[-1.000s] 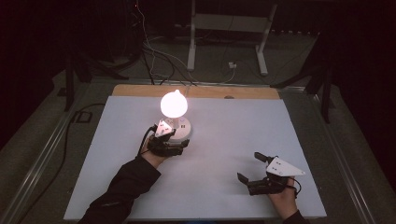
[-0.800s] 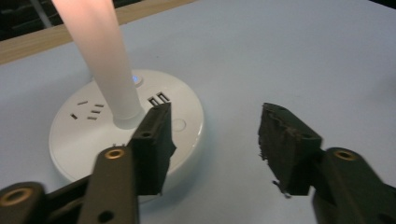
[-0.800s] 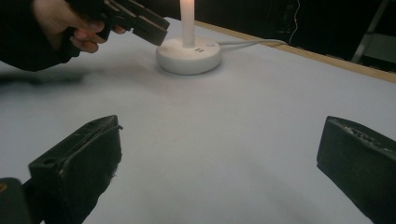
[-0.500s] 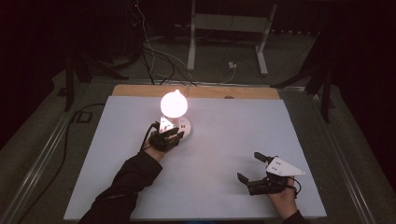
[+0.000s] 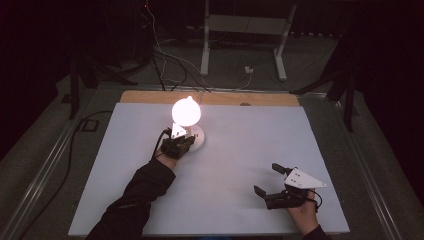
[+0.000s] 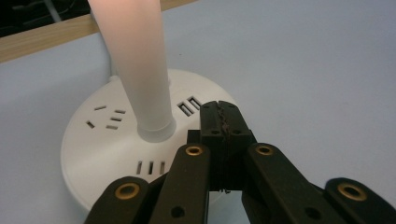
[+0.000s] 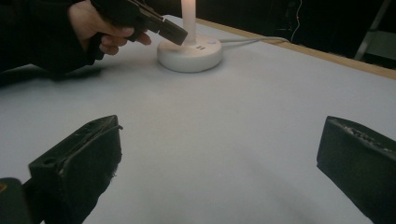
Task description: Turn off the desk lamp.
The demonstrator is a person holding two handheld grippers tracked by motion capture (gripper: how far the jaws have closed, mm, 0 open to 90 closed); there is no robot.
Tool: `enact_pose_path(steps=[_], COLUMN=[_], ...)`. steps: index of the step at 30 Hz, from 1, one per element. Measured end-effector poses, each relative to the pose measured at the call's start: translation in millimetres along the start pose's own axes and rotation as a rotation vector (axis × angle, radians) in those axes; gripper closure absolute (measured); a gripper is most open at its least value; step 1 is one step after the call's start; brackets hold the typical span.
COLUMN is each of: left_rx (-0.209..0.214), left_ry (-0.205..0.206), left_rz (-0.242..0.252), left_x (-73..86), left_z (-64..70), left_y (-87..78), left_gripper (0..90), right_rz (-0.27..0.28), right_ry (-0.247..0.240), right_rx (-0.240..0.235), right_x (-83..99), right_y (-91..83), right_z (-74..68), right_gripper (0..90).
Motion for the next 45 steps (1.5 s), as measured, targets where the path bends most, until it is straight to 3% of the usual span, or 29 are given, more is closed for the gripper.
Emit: enact_pose_path(steps=[21,23,28,31,35,39,41,44,45], left_rx=[-0.013,-0.022,-0.032,-0.066,-0.062,-0.081,-0.075,-0.102,-0.128], left_ry=[0.020,0.045,0.062,0.119,0.148,0.155,0.133,0.114,0.109], left_rz=[0.001,-0.006,-0.007,-0.003,-0.009,-0.010,-0.012,0.006,0.032], left_x=[1.0,2.2,4.3,4.8,6.0,5.6,4.9,2.3,-1.3], left_z=[0.1,2.5,4.6,9.2,14.5,17.7,17.1,19.0,21.8], left_y=[6.7,8.5,9.5,10.3,11.3,12.1,11.4,7.1,4.8], left_gripper=[90.0,90.0,90.0,90.0,90.0,90.0,90.0,90.0,90.0], right_rz=[-0.001,0.002,0.001,0.002,0.001,0.000,0.001,0.000,0.001], right_ry=[-0.002,-0.007,-0.005,-0.004,-0.007,-0.009,-0.007,-0.005,-0.007], right_rx=[-0.001,0.000,0.001,0.002,0.003,0.003,0.002,0.000,0.001], right_x=[-0.1,-0.5,-0.4,-0.6,-0.7,-0.5,-0.7,-0.3,-0.5], right_y=[-0.6,-0.8,-1.1,-1.1,-1.1,-1.4,-1.3,-1.1,-1.0], right_z=[0.0,0.0,0.1,0.3,0.0,-0.2,-0.1,0.0,0.0], right_gripper=[0.0,0.0,0.0,0.0,0.0,0.0,0.0,0.0,0.0])
Point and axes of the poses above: each handheld gripper's, and its own axes: y roughly forward along the jaws, x roughly out of its underside, z roughly to its right, the point moved 4 cm from there along y, roughly forward along the jaws, and after that the axes turned 4 degrees about z, right-handed, at the moved point
